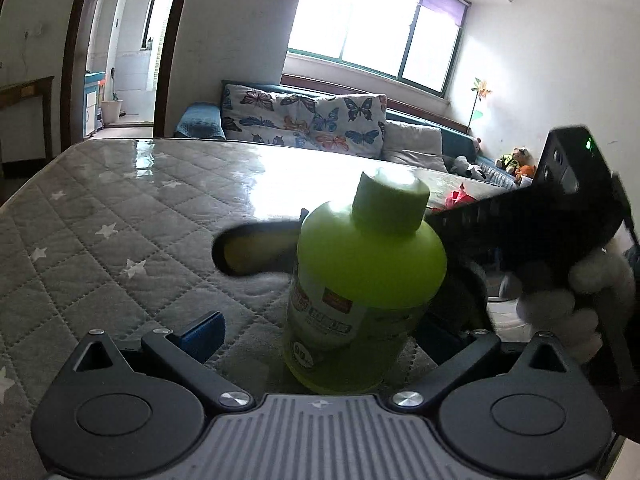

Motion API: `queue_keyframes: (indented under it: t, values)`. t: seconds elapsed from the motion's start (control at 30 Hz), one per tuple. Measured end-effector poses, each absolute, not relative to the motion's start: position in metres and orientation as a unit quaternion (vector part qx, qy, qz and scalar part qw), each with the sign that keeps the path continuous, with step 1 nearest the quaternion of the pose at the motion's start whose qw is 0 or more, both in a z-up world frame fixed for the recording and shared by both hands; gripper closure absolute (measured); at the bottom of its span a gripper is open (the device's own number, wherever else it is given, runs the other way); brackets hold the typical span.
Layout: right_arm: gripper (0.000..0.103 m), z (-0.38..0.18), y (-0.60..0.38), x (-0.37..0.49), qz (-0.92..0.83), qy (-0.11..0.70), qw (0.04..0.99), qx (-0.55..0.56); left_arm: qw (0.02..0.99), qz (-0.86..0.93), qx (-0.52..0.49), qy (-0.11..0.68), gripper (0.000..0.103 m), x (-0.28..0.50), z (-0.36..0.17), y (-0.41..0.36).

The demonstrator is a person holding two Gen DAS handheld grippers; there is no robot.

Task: Clean container
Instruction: 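Wipe the bottle side with the right tool's cloth while the left tool holds it, then sweep the cloth around the bottle shoulder and cap with the right tool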

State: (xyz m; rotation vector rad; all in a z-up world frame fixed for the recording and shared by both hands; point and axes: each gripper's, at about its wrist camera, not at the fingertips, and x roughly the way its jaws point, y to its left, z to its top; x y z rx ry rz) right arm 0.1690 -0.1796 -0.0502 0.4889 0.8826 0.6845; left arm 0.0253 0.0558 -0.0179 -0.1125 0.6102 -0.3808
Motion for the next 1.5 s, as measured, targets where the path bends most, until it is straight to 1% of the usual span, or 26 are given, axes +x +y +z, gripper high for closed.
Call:
queue_keyframes:
  t: [0.2,0.37,0.47,0.7,0.83,1.17,1.37,1.5]
  values:
    - [0.083,-0.058,-0.177,0.155,0.320,0.421,0.824,0.203,0.936,-0.183,-0.043,0.298,0.000,0.020,-0.013,0.058]
    - [0.083,-0.050,-0.175,0.136,0.325,0.413,0.834,0.168,0.938,-0.172,-0.040,0.298,0.000,0.011,-0.012,0.063]
    - [0.083,-0.043,-0.179,0.125,0.332,0.408,0.833,0.171,0.938,-0.171,-0.042,0.299,0.000,0.010,-0.013,0.064]
    - [0.083,-0.002,-0.189,0.119,0.365,0.353,0.838,0.201,0.937,-0.169,-0.048,0.303,0.000,0.009,-0.014,0.065]
    - [0.083,0.011,-0.180,0.130,0.380,0.342,0.836,0.201,0.936,-0.168,-0.052,0.305,0.000,0.008,-0.015,0.066]
    - [0.083,-0.015,-0.157,0.161,0.368,0.386,0.822,0.199,0.928,-0.181,-0.033,0.324,0.000,0.018,-0.023,0.061]
    - [0.083,-0.033,-0.166,0.167,0.361,0.409,0.809,0.221,0.924,-0.190,-0.020,0.332,0.000,0.026,-0.029,0.056]
    - [0.083,-0.041,-0.170,0.162,0.352,0.422,0.811,0.204,0.923,-0.192,-0.002,0.333,0.000,0.030,-0.032,0.054]
